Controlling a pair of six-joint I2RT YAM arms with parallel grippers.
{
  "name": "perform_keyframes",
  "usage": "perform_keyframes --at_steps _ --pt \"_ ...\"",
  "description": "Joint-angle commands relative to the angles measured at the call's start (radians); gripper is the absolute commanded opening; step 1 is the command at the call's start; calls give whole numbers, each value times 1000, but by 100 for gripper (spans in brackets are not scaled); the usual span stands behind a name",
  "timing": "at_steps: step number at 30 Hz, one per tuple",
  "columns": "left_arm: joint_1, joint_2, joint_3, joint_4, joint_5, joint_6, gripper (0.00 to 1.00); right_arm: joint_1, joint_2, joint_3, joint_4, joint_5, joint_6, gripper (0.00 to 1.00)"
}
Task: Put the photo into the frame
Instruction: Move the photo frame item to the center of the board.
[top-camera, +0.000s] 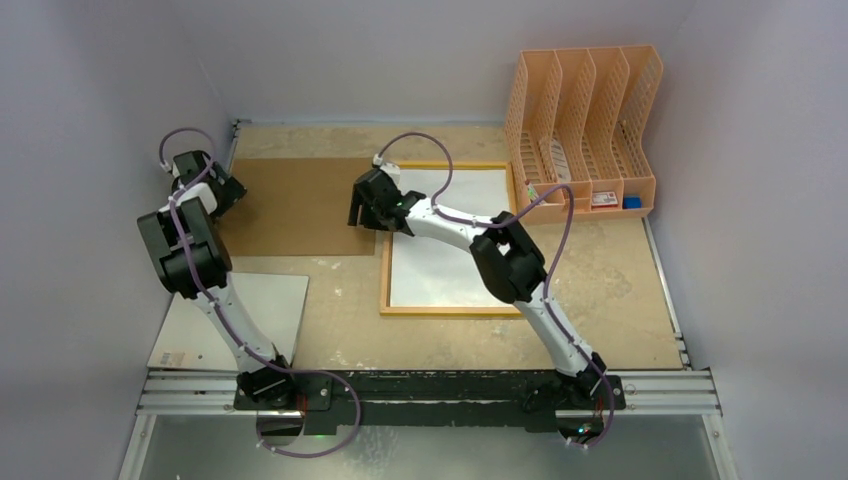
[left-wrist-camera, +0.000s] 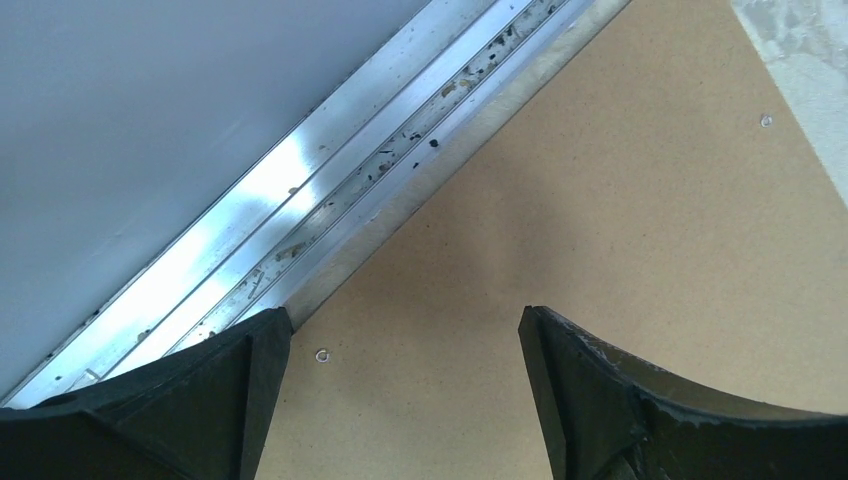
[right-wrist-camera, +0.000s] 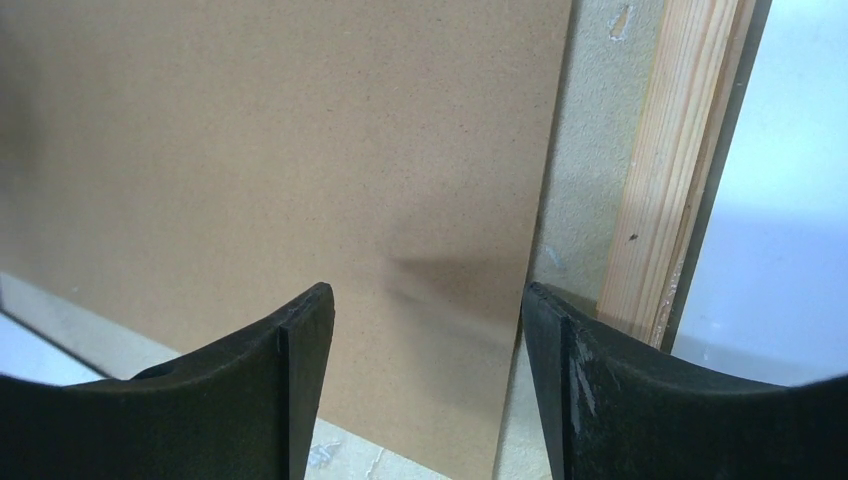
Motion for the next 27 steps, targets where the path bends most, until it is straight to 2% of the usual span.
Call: perform_keyframes --at_steps 1,11,19,27 --pt "-21 2 -72 -47 242 -108 87 4 2 -109 115 -271 73 70" --pt "-20 -110 -83 -85 302 -116 85 -4 -65 -187 309 -396 92 67" --pt "-20 -199 -140 -79 360 -129 85 -7 -155 -163 350 -400 16 63" --pt "-21 -182 -184 -105 372 -132 84 -14 -247 -245 382 -396 49 62"
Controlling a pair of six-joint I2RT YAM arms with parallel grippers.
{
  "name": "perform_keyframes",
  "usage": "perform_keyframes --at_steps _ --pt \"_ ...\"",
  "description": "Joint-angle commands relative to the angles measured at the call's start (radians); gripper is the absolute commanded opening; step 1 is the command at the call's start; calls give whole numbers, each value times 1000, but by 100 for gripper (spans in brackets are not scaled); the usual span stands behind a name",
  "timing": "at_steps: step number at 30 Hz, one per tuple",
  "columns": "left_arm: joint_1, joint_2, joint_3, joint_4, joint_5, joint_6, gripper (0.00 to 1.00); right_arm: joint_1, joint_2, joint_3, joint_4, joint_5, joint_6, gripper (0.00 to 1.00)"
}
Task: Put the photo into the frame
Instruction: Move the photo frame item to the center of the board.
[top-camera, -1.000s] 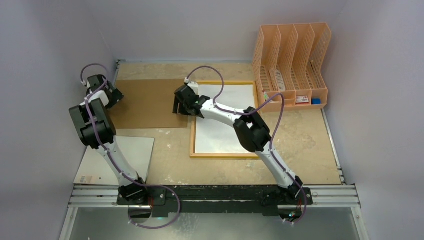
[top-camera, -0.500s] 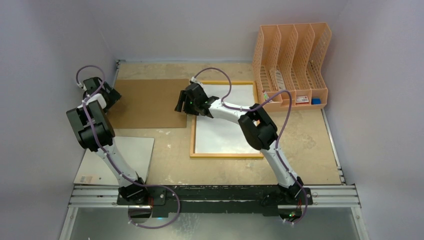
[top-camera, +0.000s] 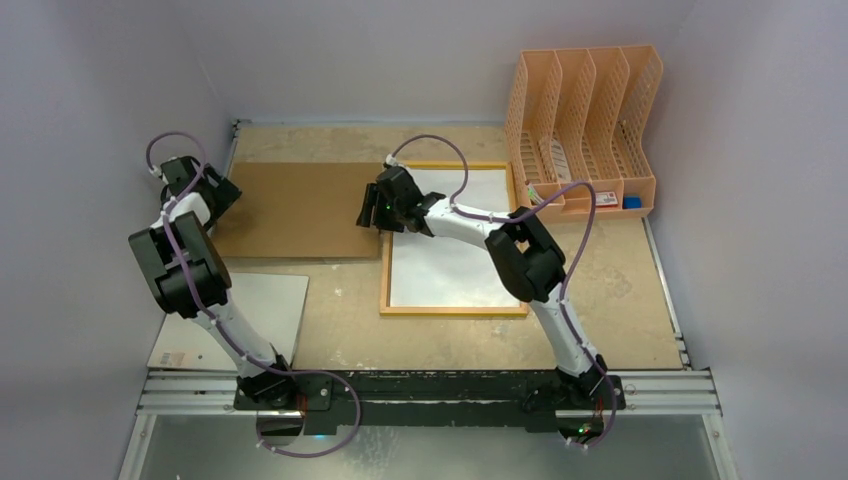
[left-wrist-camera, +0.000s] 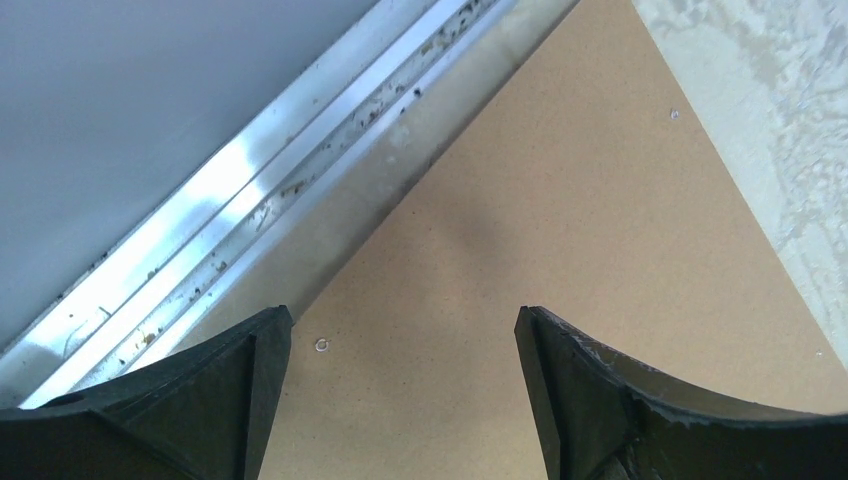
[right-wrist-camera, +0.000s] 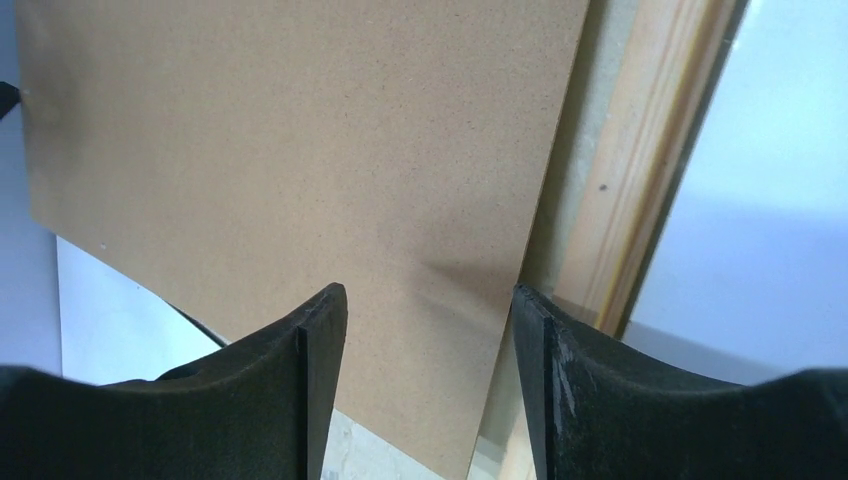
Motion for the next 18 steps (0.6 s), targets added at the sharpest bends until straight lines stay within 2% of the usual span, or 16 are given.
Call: perform_keyframes --at_steps 1,9,18 --pt "-62 -9 -51 -147 240 -102 84 47 -128 -19 199 -161 58 62" --pt "-69 -4 -72 -154 230 -101 84 40 -175 -32 198 -147 51 61" --pt "-153 27 -109 -131 214 -121 84 22 -232 -137 156 -63 73 58"
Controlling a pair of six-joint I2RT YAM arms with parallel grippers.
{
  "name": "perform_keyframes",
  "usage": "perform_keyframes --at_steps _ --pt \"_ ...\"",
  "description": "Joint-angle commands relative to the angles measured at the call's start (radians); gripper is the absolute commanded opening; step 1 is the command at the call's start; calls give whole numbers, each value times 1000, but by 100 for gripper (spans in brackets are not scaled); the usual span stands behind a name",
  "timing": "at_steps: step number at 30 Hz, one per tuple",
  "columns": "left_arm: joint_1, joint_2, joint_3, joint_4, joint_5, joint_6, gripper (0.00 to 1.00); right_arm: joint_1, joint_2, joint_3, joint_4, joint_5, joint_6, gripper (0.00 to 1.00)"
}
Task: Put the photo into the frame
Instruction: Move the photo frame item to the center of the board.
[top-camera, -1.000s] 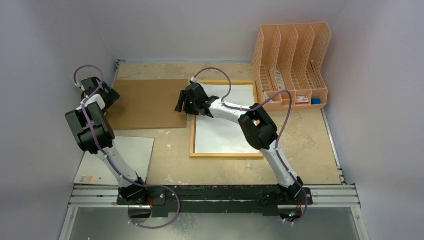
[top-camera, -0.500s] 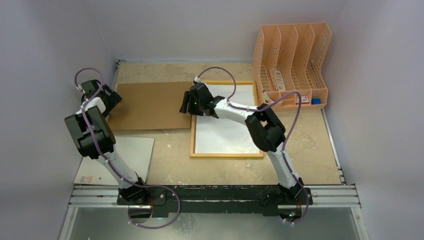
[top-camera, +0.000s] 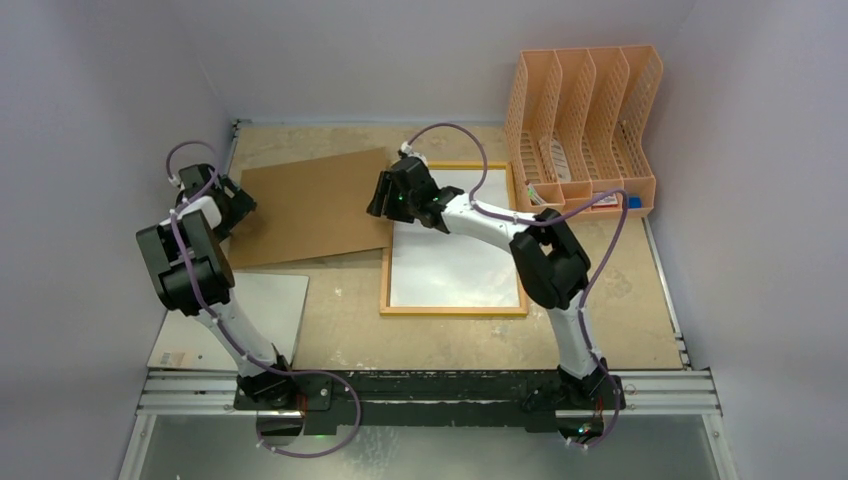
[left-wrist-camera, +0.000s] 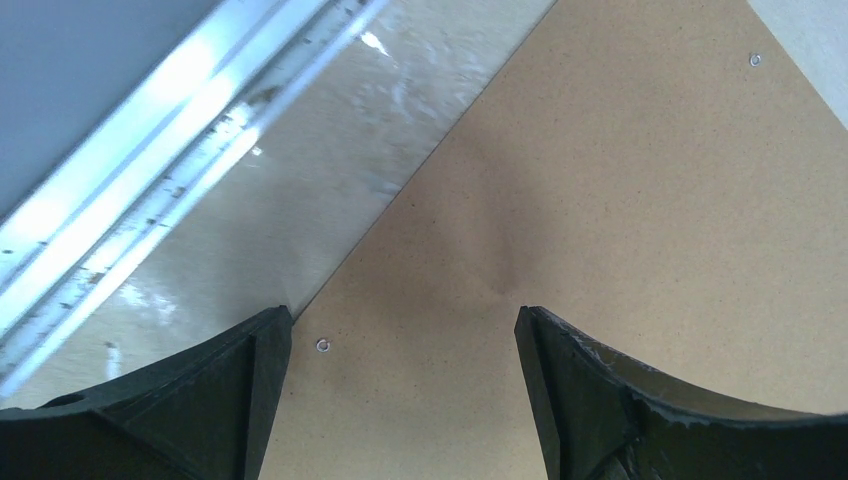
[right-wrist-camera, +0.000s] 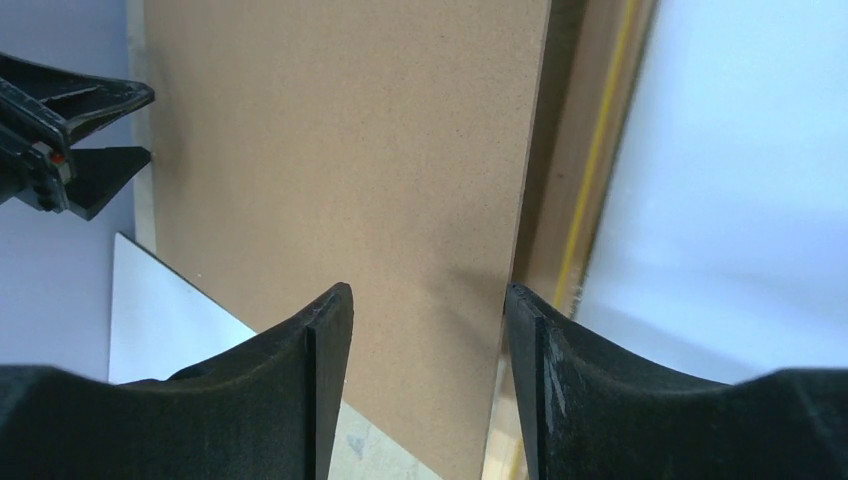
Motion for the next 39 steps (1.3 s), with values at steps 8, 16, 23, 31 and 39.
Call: perform_keyframes --at_steps 8,16,23,31,39 --pt "-142 36 -34 -99 216 -118 84 -2 -124 -157 119 41 55 54" --pt "-142 53 -15 -111 203 -117 84 -26 -134 -180 33 126 63 57" --pt "-142 54 -16 -114 161 -121 83 -44 -87 -144 -63 124 73 63" --pt "-142 59 -16 -122 134 -123 83 -59 -65 -130 -64 99 83 64" --pt "-142 65 -12 -124 143 -120 83 -70 -48 -145 -5 -12 91 62"
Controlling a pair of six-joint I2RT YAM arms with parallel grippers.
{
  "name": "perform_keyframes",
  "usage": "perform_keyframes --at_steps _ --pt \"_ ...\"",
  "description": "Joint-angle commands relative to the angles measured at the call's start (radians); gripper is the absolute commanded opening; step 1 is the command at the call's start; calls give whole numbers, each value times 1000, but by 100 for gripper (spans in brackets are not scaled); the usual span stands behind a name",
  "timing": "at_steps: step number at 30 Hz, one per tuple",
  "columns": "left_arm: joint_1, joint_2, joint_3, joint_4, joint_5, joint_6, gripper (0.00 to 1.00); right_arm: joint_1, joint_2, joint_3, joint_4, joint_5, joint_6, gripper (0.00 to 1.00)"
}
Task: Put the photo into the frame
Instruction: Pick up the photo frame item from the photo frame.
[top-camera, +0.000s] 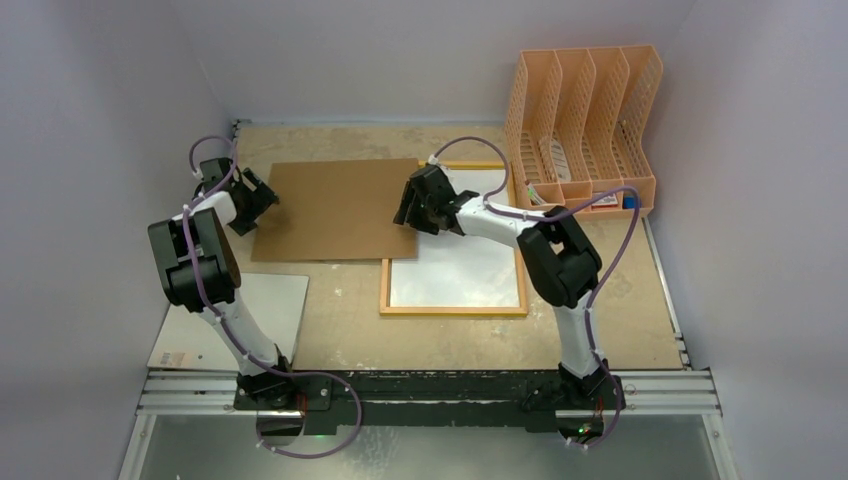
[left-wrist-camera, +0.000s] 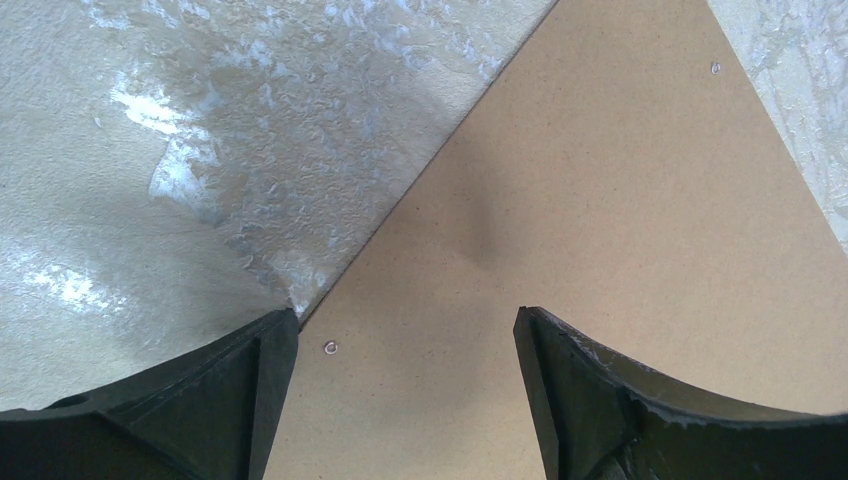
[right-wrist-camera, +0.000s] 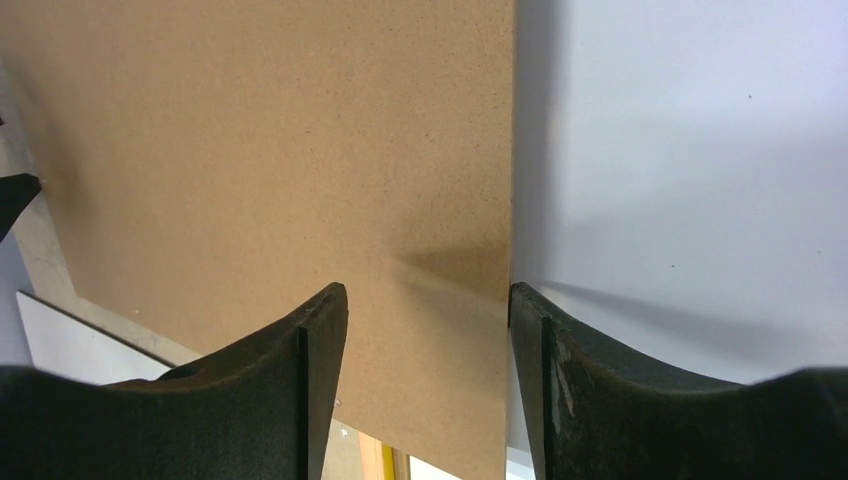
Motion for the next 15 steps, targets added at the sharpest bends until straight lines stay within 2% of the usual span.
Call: perform_keyframes --at_steps 1,5,8,11,15 --pt "-31 61 -17 -128 75 -45 83 -3 13 20 67 -120 29 62" --pt "-31 69 -20 -126 95 -44 83 -5 -42 -40 194 -192 27 58" --pt "-30 71 -22 -119 116 -46 83 -7 -98 -87 327 -306 17 55" --pt "-31 69 -20 -114 135 -45 83 -6 -152 -148 475 -401 21 55" --pt "-29 60 -10 -121 140 -41 83 -10 -204 -186 571 -455 58 56"
